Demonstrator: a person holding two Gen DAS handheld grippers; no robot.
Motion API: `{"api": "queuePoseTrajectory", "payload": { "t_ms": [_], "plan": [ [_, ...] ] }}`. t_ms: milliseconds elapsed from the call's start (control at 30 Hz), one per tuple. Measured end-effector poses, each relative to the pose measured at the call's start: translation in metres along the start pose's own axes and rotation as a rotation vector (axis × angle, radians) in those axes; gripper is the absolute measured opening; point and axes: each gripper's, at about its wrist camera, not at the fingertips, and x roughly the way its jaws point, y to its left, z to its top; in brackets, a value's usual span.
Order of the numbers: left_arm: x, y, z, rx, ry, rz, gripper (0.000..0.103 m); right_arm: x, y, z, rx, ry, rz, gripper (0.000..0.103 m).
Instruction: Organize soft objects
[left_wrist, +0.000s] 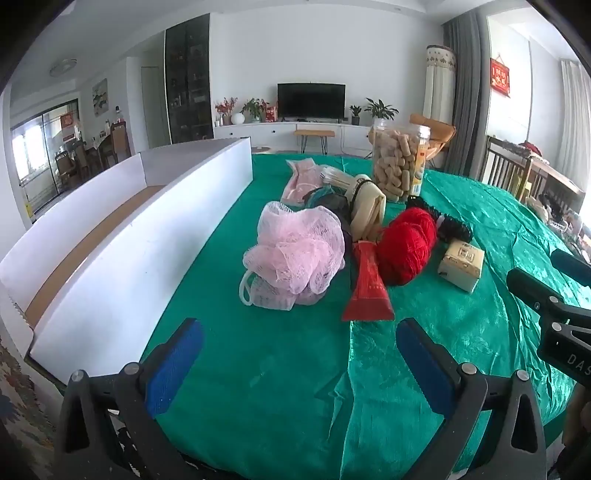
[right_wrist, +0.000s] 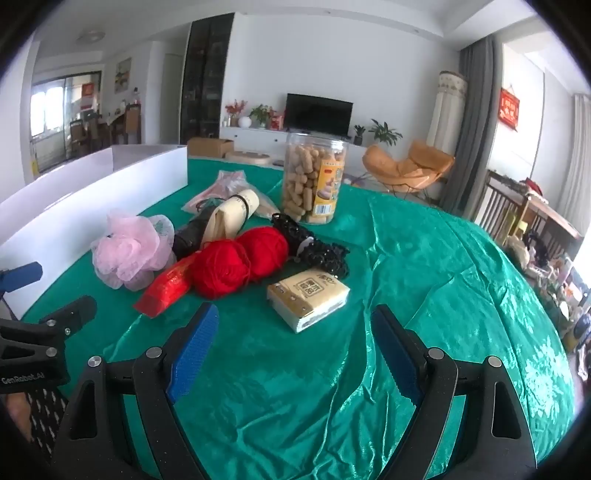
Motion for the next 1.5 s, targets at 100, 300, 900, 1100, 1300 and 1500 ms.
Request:
{"api": "queuePoseTrajectory", "payload": {
  "t_ms": [100, 300, 900, 1100, 1300, 1500],
  "plan": [
    [0.004, -0.001, -0.001, 0.001, 0.015, -0.006, 0.103, 0.008, -0.002, -0.004, 0.007, 0.037, -0.005, 0.087],
    [0.006, 0.002, -0.001, -0.013, 0.026, -0.010, 0.103, 0.030, -0.026, -0.027, 0.097, 0.166, -0.031, 0.087],
    [0.011, 0.001, -0.001, -0.009, 0.045, -0.005, 0.103, 0.039, -0.022, -0.037, 0.061, 0.201, -0.023, 0.087],
    [0.012, 0.001, -0.001, -0.014, 0.049, -0.006, 0.103, 0.038, -0.021, -0.034, 0.061, 0.198, -0.022, 0.087],
    [0.014, 0.003, -0.001, -0.025, 0.060, -0.011, 0.103, 0.040, -0.021, -0.037, 0.066, 0.217, -0.019, 0.087],
    [0.014, 0.003, -0.002, -0.022, 0.062, -0.010, 0.103, 0.039, -0.018, -0.036, 0.060, 0.216, -0.015, 0.087]
  ]
}}
